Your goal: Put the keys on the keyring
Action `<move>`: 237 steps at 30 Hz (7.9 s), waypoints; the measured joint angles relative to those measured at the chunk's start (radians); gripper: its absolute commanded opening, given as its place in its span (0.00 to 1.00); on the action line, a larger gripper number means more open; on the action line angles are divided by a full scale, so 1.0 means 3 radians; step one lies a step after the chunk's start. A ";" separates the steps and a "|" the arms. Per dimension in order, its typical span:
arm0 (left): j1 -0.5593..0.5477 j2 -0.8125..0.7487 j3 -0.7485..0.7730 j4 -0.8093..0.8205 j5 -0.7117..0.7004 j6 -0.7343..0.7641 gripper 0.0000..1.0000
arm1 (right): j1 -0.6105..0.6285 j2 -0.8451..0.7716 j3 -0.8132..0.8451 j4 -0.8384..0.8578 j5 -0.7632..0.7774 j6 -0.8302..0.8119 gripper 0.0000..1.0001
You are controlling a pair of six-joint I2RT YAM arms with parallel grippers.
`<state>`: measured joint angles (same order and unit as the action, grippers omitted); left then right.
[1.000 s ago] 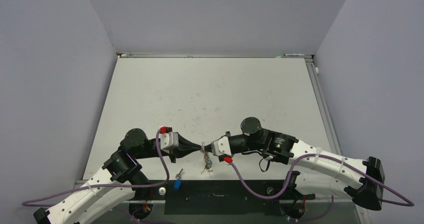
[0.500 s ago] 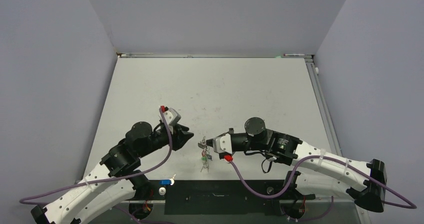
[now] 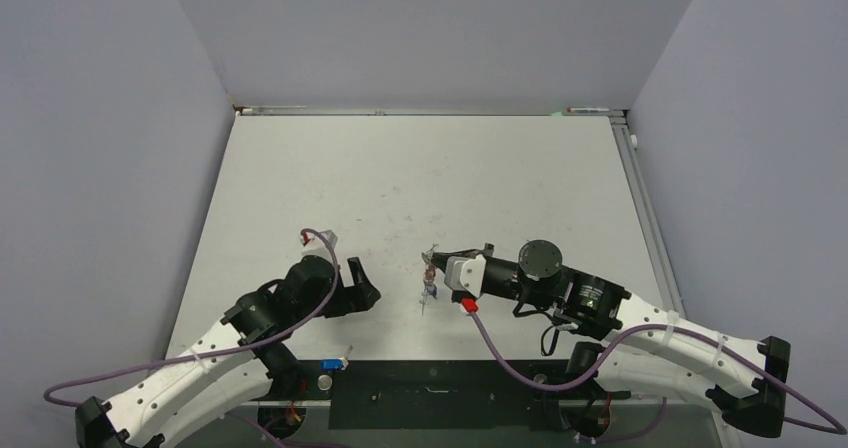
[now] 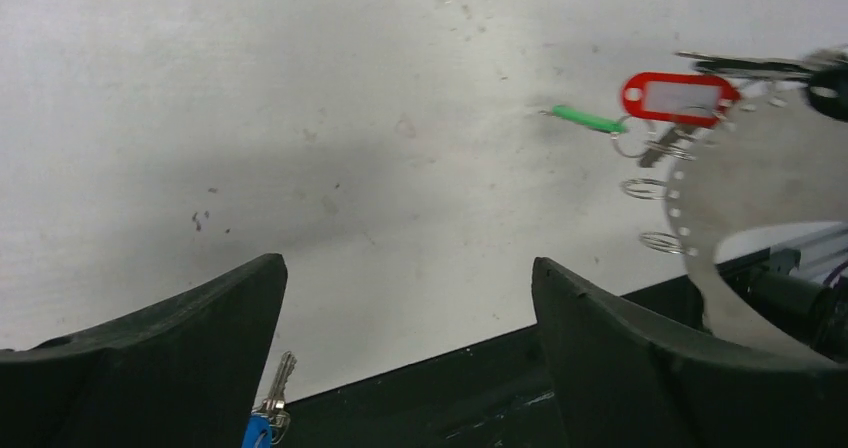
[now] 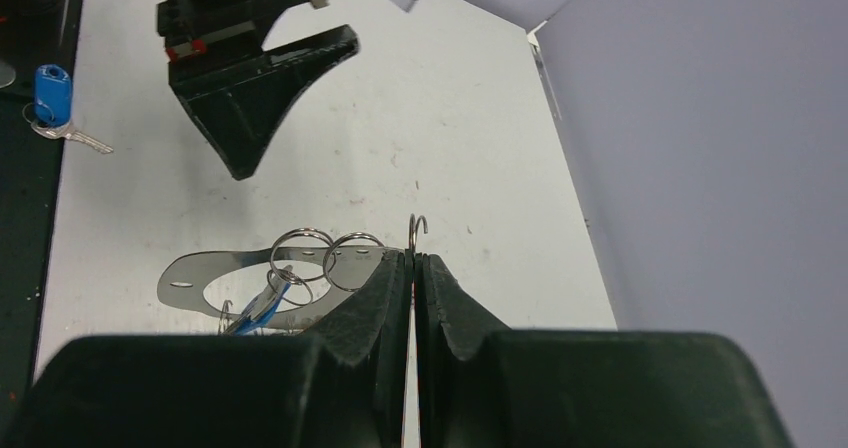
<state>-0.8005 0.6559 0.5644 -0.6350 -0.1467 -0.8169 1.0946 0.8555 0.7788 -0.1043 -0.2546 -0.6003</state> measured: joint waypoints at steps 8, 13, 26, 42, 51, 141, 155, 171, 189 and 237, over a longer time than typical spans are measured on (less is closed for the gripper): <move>-0.0046 0.0243 -0.0175 -0.0641 -0.0465 -0.0848 0.84 | 0.0085 -0.0125 -0.0038 -0.0004 0.0384 0.0075 0.05; -0.0456 0.0896 0.0111 -0.0951 -0.0590 -0.1139 0.82 | 0.0132 -0.0126 -0.0038 -0.0005 0.0581 0.0132 0.05; -0.1241 0.1480 0.0209 -0.1451 -0.0403 -0.1511 0.61 | 0.0281 -0.0245 -0.0038 -0.0008 0.0759 0.0161 0.05; -0.1391 0.1436 -0.0079 -0.1413 -0.0261 -0.1662 0.28 | 0.0392 -0.0258 -0.0060 -0.0006 0.0918 0.0146 0.05; -0.1392 0.1506 -0.0112 -0.1177 -0.0189 -0.1663 0.04 | 0.0406 -0.0258 -0.0093 -0.0018 0.0979 0.0120 0.05; -0.1413 0.0905 0.0060 -0.1072 -0.0446 -0.1441 0.00 | 0.0481 -0.0258 -0.0188 -0.0013 0.1010 0.0111 0.05; -0.1005 0.0706 0.0366 -0.1002 -0.0510 -0.0882 0.00 | 0.0481 -0.0259 -0.0212 -0.0014 0.0896 0.0088 0.05; -0.0835 0.0819 0.1172 -0.0811 -0.0712 0.0629 0.00 | 0.0566 -0.0276 -0.0292 -0.0107 0.0355 -0.0011 0.05; -0.0834 0.0266 0.0711 0.0703 -0.0652 0.2930 0.00 | 0.0565 -0.0131 -0.0294 -0.0161 0.0083 -0.0045 0.05; -0.0791 -0.0198 -0.0322 0.2110 0.1214 0.4414 0.00 | -0.0053 0.0496 -0.0071 -0.0234 -0.0720 0.0299 0.05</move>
<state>-1.0378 0.5964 0.4679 -0.0021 0.2176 0.5072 1.0786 1.0042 0.7574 -0.1745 -0.4706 -0.5106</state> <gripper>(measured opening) 0.002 0.057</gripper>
